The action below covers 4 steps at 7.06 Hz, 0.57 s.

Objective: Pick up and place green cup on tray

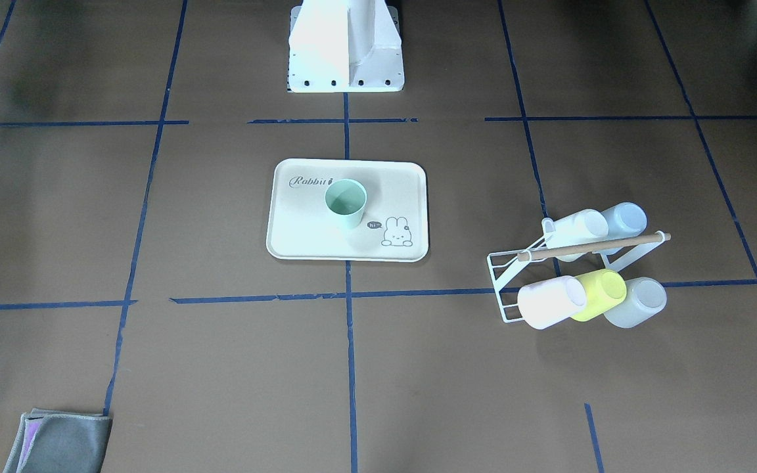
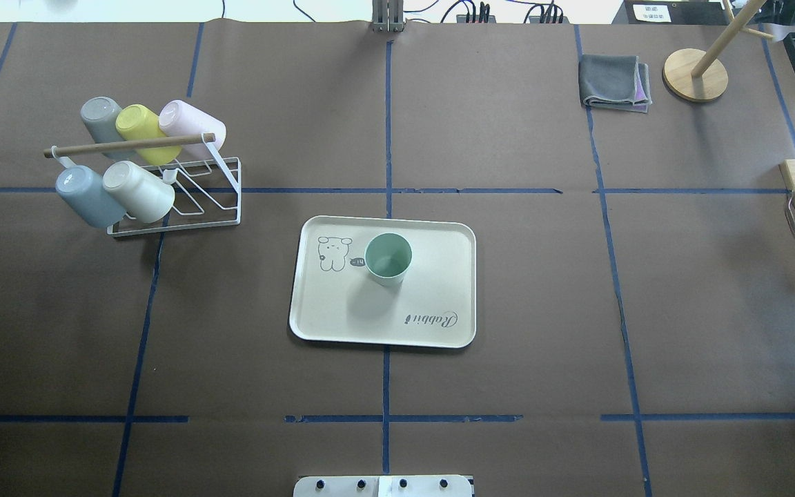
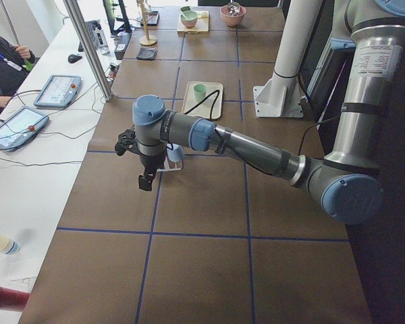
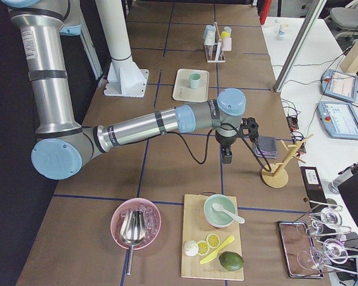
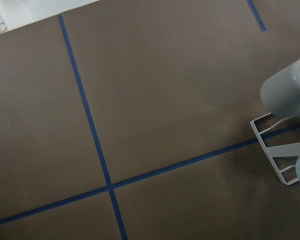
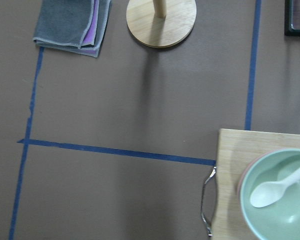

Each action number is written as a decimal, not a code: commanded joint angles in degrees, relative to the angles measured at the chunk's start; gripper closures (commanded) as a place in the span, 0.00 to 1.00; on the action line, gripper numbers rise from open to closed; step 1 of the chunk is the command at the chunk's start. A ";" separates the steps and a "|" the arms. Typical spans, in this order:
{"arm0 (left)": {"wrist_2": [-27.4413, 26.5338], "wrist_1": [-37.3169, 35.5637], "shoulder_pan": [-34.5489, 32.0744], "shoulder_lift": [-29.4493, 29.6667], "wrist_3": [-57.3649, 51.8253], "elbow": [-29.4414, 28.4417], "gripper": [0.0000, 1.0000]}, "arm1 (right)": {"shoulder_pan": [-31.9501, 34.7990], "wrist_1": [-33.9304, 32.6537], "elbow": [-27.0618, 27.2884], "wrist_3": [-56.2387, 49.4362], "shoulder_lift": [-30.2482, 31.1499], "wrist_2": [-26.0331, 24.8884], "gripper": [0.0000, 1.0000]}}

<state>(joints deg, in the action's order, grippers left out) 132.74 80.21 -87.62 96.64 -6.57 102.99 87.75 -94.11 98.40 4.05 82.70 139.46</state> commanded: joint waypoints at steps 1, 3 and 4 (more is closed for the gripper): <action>-3.09 -13.60 -2.02 -0.75 -8.18 -0.25 0.00 | 4.52 0.24 -9.41 -14.54 0.26 0.55 0.00; -2.48 -14.21 -2.29 -4.07 -8.46 -0.77 0.00 | 4.97 0.42 -11.65 -14.96 2.28 -0.15 0.00; -1.44 -14.12 -2.21 -5.66 -8.46 -0.86 0.00 | 4.97 0.50 -11.30 -14.52 2.20 -0.24 0.00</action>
<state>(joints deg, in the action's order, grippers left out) 130.45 66.33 -89.79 93.01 -14.84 102.26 92.58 -93.70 87.35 -10.55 84.61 139.39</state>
